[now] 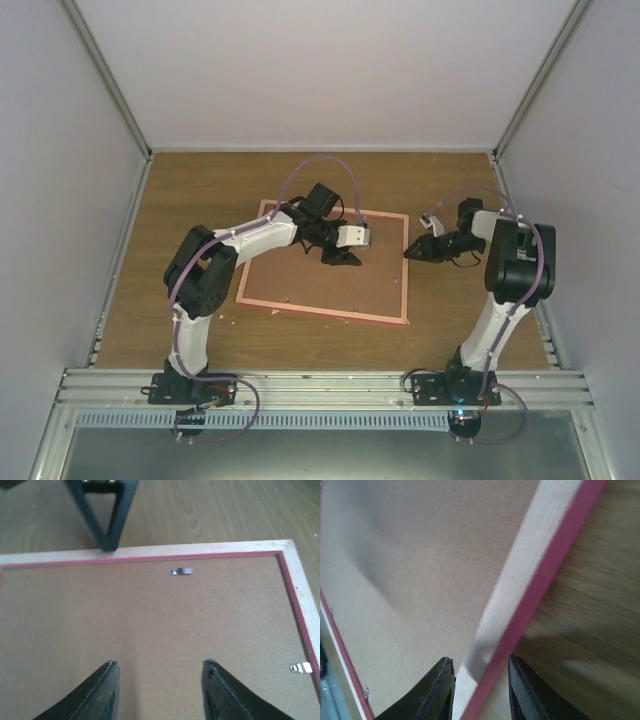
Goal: Put the photo into the frame
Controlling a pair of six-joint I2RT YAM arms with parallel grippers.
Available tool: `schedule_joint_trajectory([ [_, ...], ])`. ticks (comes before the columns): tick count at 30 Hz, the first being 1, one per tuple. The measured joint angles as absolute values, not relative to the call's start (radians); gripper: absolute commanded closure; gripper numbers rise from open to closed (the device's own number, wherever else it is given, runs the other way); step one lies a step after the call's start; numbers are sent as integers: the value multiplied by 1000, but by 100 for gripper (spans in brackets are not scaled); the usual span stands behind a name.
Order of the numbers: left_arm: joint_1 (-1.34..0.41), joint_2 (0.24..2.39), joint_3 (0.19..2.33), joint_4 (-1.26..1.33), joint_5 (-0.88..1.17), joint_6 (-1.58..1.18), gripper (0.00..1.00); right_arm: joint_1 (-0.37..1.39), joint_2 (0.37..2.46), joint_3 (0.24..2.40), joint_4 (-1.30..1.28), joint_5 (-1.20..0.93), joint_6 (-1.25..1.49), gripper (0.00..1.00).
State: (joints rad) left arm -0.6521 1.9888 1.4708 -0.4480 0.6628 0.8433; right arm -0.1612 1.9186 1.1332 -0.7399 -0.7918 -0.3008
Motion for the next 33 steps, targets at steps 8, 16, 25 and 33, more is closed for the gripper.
schedule_joint_trajectory([
  [8, -689, 1983, 1367, -415, 694, 937, 69, -66, 2048, 1174, -701, -952, -241, 81],
  [16, -724, 1983, 1332, -374, 633, 960, 74, 4, 2091, 1186, -633, -1040, -138, 91],
  [25, -751, 1989, 1324, -322, 545, 950, 78, -1, 2105, 1175, -597, -1081, -105, 91],
  [33, -785, 2040, 1324, -294, 483, 952, 81, 13, 2110, 1174, -565, -1091, -95, 93],
])
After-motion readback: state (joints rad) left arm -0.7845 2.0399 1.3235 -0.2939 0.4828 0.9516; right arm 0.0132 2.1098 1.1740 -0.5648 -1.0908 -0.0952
